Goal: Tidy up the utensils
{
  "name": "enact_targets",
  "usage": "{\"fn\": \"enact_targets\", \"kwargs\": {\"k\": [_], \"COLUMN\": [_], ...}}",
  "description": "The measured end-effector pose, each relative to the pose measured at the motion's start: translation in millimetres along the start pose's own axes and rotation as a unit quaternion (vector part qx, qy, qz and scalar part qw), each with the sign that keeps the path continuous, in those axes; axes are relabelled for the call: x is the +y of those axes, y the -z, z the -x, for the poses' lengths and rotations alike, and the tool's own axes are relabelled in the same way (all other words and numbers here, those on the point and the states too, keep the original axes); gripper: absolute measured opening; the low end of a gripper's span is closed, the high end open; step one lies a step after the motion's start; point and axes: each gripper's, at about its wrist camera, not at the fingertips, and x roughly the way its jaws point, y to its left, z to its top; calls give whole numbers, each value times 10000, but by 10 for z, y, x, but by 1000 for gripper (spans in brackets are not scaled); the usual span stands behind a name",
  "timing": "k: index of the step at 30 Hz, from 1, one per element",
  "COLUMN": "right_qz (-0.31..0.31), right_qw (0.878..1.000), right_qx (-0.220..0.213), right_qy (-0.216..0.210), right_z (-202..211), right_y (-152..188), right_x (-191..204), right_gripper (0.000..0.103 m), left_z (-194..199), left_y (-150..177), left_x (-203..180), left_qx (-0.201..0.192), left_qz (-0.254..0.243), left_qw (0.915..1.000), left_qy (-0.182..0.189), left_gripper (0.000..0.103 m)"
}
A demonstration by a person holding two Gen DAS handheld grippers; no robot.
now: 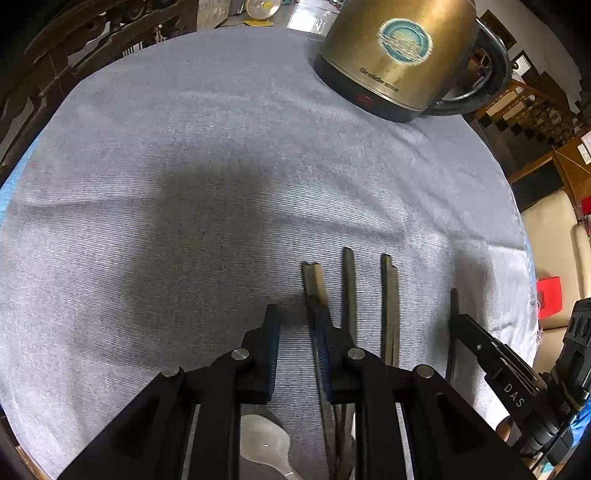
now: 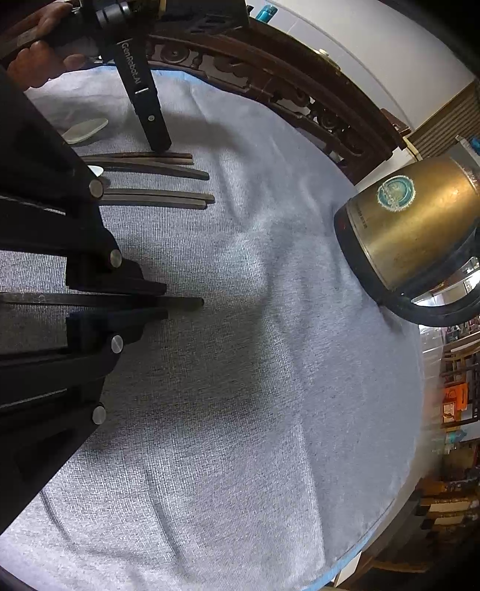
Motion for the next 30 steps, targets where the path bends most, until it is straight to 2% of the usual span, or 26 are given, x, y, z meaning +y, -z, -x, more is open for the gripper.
{"fn": "enact_targets", "kwargs": {"k": [8,10,16,19,20,21,23,26,28,29,30], "right_qz": [-27,-6,186,266,248,211,231,465,548,556,551], "right_qw": [10000,10000,9986,9975,9973,9969,9959,9930,9925,9929,9931], "right_qx": [13,21,153,187,212,244,286,291,283,268,259], "right_qy": [-89,-43,463,633,656,712,828,1042,1055,1021,999], "right_z": [-3,-4,67,87,82,70,36,-10,-10,0,13], "right_y": [-5,-7,64,81,68,42,-11,-48,-38,-29,-17], "right_x": [-28,-15,32,10,11,18,57,140,147,132,116], "right_gripper": [7,7,7,7,7,7,10,10,7,7,7], "left_z": [16,-141,-148,-153,-148,-160,-182,-198,-193,-185,-176], "left_y": [-15,-186,-209,-244,-254,-277,-317,-321,-306,-292,-286], "left_x": [-143,-265,-292,-284,-284,-292,-315,-387,-396,-389,-364], "left_qx": [-52,12,185,271,291,301,270,132,43,-12,-53], "left_qz": [-166,-192,-542,-421,-366,-327,-339,-434,-508,-549,-544], "left_qw": [9993,9988,9961,9964,9967,9969,9969,9957,9945,9930,9926], "left_qy": [-331,-451,-678,-686,-663,-641,-654,-808,-918,-1046,-1081], "left_gripper": [20,20,20,20,22,28,35,35,26,13,9]}}
